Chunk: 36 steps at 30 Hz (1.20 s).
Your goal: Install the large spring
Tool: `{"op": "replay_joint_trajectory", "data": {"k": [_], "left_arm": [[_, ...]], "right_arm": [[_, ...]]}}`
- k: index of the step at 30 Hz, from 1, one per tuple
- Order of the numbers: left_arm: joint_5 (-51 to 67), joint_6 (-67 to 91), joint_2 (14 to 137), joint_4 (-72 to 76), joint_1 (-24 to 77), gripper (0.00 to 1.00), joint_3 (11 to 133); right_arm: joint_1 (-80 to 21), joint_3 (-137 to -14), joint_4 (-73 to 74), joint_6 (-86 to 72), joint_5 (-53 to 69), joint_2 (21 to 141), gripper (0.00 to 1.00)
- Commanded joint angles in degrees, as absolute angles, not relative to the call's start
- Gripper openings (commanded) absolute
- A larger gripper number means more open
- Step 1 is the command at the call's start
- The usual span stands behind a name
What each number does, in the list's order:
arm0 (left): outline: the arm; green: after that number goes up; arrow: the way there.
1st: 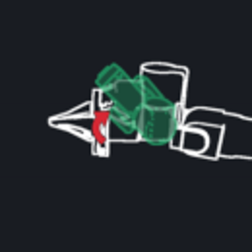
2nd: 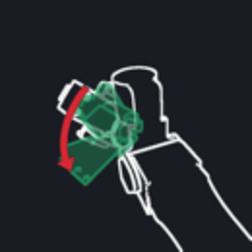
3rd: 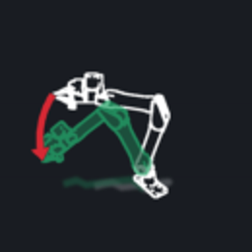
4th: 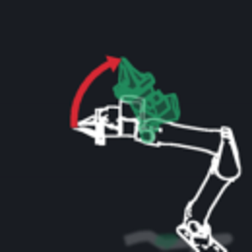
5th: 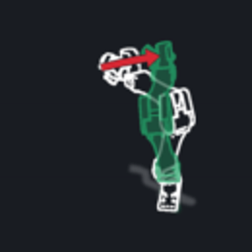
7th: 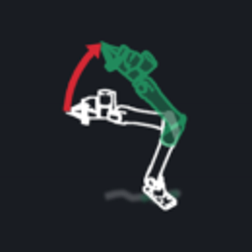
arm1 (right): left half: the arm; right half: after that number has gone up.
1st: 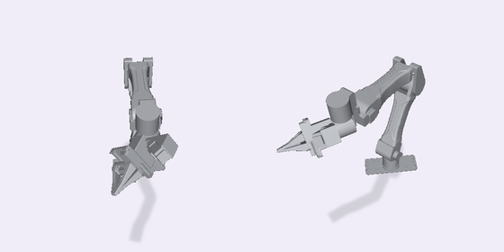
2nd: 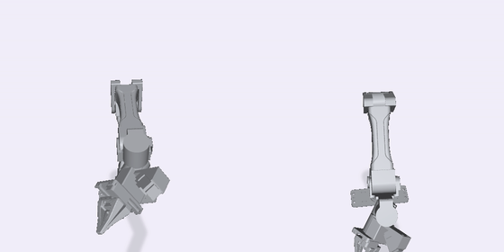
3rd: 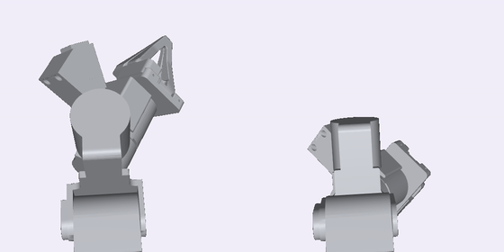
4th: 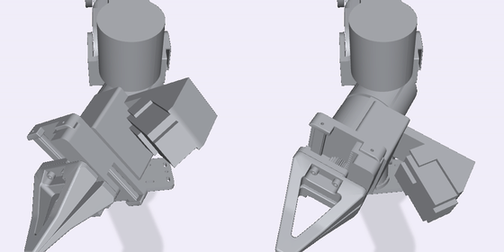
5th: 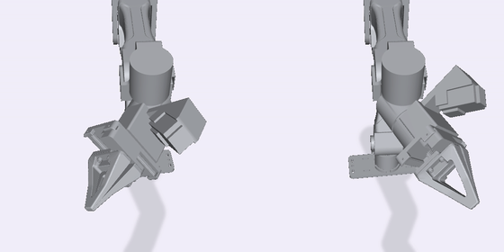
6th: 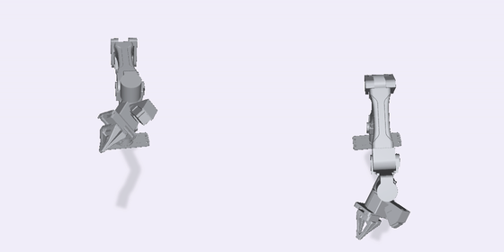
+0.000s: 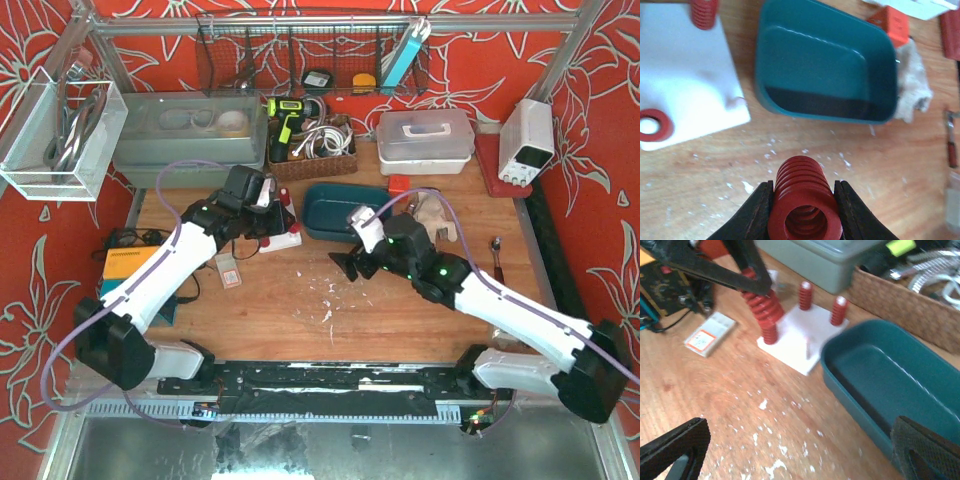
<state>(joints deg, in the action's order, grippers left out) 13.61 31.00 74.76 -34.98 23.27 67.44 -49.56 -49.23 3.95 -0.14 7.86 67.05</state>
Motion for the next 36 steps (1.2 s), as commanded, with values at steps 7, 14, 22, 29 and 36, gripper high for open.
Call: {"op": "replay_joint_trajectory", "data": {"k": [7, 14, 22, 29, 36], "left_arm": [[-0.43, 26.3, 84.12, -30.68, 23.77, 0.0, 69.22], [-2.46, 24.65, 89.25, -29.57, 24.86, 0.0, 71.06], [-5.06, 23.58, 92.72, -30.19, 25.21, 0.0, 74.23], [-5.57, 22.75, 94.79, -30.09, 25.27, 0.0, 74.23], [-6.24, 22.5, 96.68, -29.87, 26.18, 0.0, 74.18]], "right_arm": [[-49.85, -44.85, 18.81, -13.58, -15.62, 55.16, 0.99], [-49.85, -45.8, 20.48, -9.88, -15.21, 55.12, 0.99], [-49.87, -45.58, 20.67, -8.34, -15.16, 55.96, 0.99], [-49.85, -46.17, 21.0, -5.91, -16.41, 57.44, 0.99], [-49.81, -46.58, 21.62, -4.33, -17.33, 57.97, 0.99]]}}
